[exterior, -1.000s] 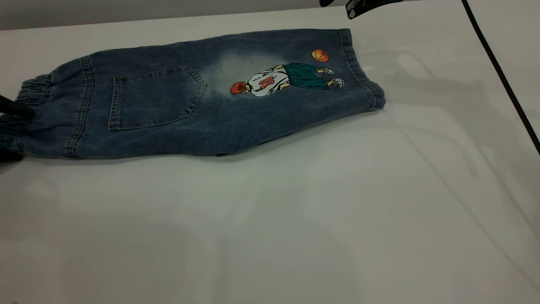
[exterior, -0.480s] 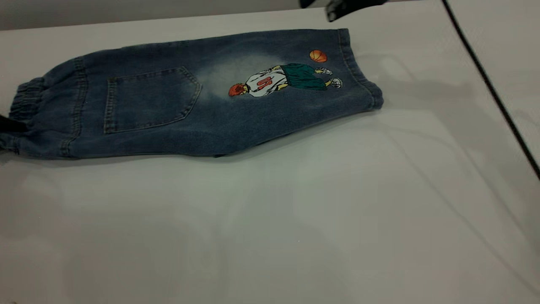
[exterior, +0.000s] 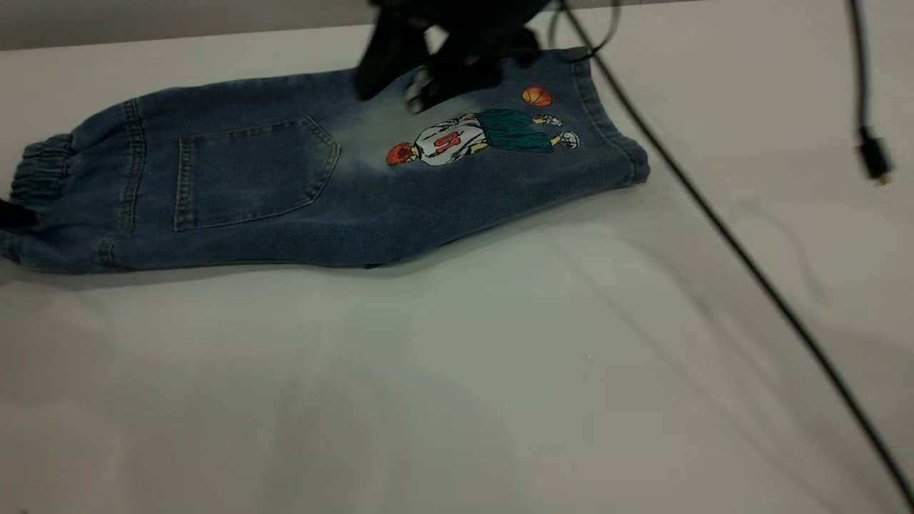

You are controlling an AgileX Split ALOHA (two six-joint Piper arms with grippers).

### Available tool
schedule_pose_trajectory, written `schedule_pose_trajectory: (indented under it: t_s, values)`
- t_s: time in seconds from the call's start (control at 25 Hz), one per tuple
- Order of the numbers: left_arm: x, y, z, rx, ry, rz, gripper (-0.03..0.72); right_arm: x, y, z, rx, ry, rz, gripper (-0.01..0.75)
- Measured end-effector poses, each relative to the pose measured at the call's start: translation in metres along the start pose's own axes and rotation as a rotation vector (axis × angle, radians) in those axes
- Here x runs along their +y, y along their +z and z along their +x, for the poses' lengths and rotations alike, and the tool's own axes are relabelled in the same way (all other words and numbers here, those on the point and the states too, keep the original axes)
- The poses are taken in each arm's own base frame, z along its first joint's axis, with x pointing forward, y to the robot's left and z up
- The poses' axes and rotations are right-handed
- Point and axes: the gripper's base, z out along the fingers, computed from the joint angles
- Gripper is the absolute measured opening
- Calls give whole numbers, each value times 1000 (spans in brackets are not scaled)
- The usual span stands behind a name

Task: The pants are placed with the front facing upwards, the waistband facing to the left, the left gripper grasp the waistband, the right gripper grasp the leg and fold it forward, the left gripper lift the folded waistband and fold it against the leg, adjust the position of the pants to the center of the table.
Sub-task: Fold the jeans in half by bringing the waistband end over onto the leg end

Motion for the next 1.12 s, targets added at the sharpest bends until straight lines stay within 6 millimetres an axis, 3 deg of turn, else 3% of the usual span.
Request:
schedule_pose_trajectory:
  t_s: [0.44,0.76,1.12]
  values:
    - [-53,-41,3,-3,150,42,119,25,56,-14,-12,-21,-90,354]
    - [-110,-63,14,-14,284,133,119,47,98,4,53,-44,-144,354]
    - [-178,-89,38,-62,469,203,119,84,118,26,116,-98,-189,355]
